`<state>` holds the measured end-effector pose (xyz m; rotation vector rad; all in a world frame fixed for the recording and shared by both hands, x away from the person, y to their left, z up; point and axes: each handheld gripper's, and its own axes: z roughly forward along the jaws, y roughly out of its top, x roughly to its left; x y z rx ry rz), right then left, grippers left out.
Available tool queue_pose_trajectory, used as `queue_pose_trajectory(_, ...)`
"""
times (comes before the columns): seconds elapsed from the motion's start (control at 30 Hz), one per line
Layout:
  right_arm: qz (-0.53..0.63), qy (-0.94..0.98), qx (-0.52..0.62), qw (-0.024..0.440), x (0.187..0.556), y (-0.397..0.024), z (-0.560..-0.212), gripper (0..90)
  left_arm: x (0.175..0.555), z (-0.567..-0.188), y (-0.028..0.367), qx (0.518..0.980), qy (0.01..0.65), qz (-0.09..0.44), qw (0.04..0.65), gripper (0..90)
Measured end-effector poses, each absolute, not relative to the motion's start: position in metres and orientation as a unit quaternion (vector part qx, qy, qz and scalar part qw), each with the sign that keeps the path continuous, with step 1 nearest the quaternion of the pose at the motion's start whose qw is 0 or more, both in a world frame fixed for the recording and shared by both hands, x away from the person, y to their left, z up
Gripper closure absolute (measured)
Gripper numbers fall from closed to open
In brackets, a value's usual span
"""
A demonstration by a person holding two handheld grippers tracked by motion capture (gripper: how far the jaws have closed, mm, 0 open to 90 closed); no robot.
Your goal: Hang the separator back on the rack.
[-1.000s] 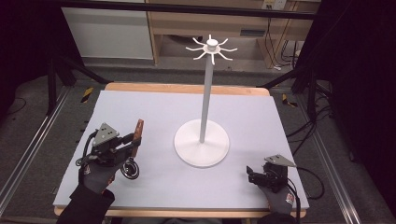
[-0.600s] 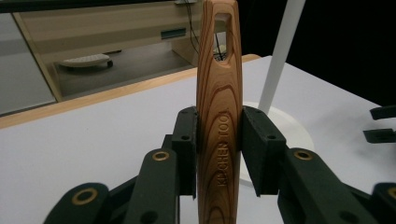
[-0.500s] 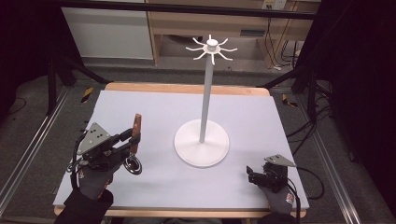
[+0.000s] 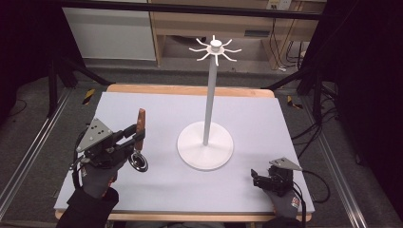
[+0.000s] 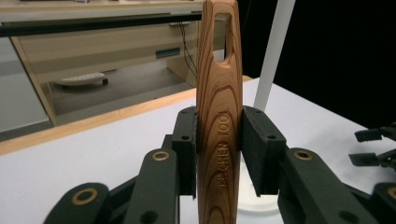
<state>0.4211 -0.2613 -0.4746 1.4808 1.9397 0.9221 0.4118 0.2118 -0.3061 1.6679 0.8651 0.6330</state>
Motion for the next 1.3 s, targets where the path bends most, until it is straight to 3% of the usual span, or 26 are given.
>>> queue_pose_trajectory(1.3, 0.343, 0.718, 0.546, 0.262, 0.422, -0.260, -0.475, 11.0, 0.440, -0.236, 0.161, 0.677, 0.329, 0.268, 0.601, 67.2)
